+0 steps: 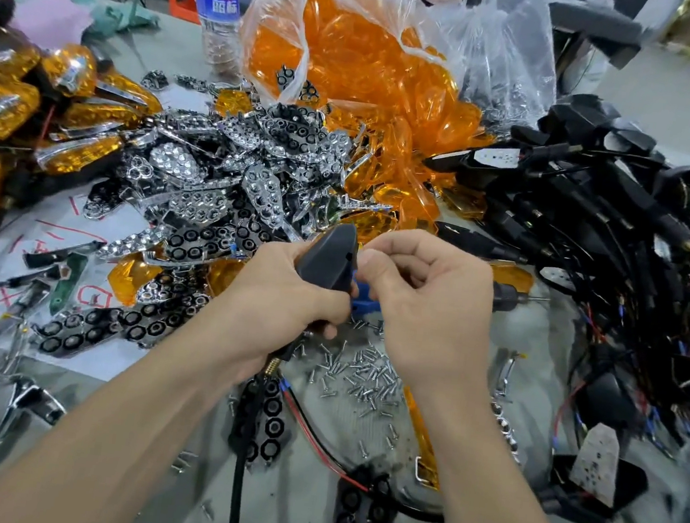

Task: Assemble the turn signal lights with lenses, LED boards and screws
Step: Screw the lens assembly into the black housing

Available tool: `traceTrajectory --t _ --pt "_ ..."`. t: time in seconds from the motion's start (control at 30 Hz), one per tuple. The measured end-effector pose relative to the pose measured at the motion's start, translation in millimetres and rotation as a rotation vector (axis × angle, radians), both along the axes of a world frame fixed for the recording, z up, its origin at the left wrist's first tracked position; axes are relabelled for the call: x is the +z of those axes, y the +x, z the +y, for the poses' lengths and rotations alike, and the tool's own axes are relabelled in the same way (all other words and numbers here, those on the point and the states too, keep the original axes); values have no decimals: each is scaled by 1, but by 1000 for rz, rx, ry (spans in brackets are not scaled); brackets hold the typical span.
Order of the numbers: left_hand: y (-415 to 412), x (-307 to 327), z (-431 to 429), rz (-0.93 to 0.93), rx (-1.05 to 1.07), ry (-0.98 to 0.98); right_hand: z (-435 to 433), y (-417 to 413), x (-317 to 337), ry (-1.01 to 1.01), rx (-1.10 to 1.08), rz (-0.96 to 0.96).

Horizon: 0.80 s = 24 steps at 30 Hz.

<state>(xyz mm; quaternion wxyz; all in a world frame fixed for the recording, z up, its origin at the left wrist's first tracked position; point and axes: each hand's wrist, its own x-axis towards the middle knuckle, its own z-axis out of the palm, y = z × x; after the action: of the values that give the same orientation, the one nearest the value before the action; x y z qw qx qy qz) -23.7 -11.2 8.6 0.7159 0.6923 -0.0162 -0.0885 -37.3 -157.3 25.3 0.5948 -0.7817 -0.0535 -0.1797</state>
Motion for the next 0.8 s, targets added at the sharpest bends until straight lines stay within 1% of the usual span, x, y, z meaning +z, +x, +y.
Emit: traceTrajectory --t 0.13,0.17,0.23,0.33,0.43,0.57,0.67,0.77,0.8 --pt "-1 1 -1 3 2 28 2 -2 0 -90 -2 32" --pt "-1 2 -1 4 -1 29 2 -2 0 -75 3 30" --pt "-2 3 -1 8 -12 33 1 -1 1 32 23 28" --pt "-3 3 -2 21 -22 33 1 0 3 182 71 91" --pt "-3 2 -2 22 -38 40 2 1 1 198 101 165" --pt "-4 1 0 19 -54 61 2 2 2 181 93 205" --pt "-6 2 -1 25 -110 40 -6 4 3 249 115 329" --pt "-9 5 -4 53 -216 -42 -14 6 6 380 234 514" --pt "-9 7 -4 79 -243 -79 -16 6 7 437 280 532"
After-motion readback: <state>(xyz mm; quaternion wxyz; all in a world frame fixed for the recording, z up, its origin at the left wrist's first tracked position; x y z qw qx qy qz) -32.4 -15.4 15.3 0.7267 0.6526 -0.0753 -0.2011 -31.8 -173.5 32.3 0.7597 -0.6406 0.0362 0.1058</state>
